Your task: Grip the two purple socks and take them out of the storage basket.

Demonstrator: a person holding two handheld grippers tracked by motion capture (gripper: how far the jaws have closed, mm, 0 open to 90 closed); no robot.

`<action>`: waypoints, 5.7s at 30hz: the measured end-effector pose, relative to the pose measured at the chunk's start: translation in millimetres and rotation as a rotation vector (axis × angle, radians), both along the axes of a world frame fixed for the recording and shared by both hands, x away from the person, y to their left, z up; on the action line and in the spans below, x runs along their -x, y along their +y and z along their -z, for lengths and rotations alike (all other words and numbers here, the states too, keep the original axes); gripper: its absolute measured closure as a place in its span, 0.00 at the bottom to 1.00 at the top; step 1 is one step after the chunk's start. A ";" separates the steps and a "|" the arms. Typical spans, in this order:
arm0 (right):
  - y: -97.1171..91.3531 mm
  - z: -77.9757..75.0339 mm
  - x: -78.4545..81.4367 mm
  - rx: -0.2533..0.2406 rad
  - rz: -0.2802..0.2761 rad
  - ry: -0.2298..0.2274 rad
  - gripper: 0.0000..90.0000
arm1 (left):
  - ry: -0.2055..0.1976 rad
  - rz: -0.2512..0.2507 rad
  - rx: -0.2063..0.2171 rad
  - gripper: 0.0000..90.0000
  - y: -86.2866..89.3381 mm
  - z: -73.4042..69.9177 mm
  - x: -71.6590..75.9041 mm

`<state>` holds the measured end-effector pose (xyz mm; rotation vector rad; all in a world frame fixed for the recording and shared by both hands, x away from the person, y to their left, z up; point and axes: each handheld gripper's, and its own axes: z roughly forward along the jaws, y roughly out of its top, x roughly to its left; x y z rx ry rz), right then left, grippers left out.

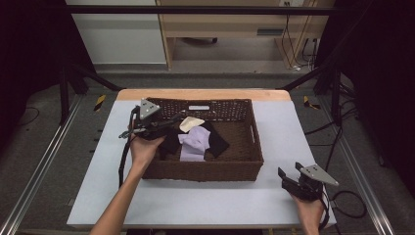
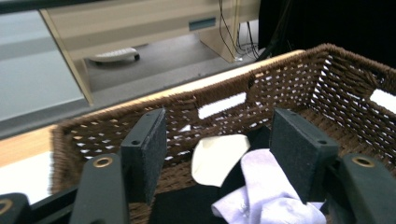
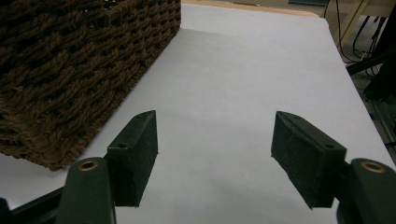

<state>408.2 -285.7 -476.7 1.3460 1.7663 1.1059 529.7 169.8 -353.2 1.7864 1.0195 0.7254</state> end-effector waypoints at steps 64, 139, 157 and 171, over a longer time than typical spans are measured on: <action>2.0 3.2 -2.6 0.013 -0.003 0.024 0.32 | 0.498 0.258 -0.447 0.97 -60.5 62.5 -28.5; -1.6 0.8 0.8 0.010 0.010 0.016 0.35 | -0.203 0.276 0.157 0.99 -1.8 -117.5 111.7; -0.1 1.6 2.7 0.018 0.008 0.018 0.35 | -0.145 0.357 0.138 0.99 12.2 -75.5 164.1; 1.6 4.6 3.6 0.023 0.001 0.031 0.35 | 0.081 0.357 0.047 0.98 3.5 25.7 157.3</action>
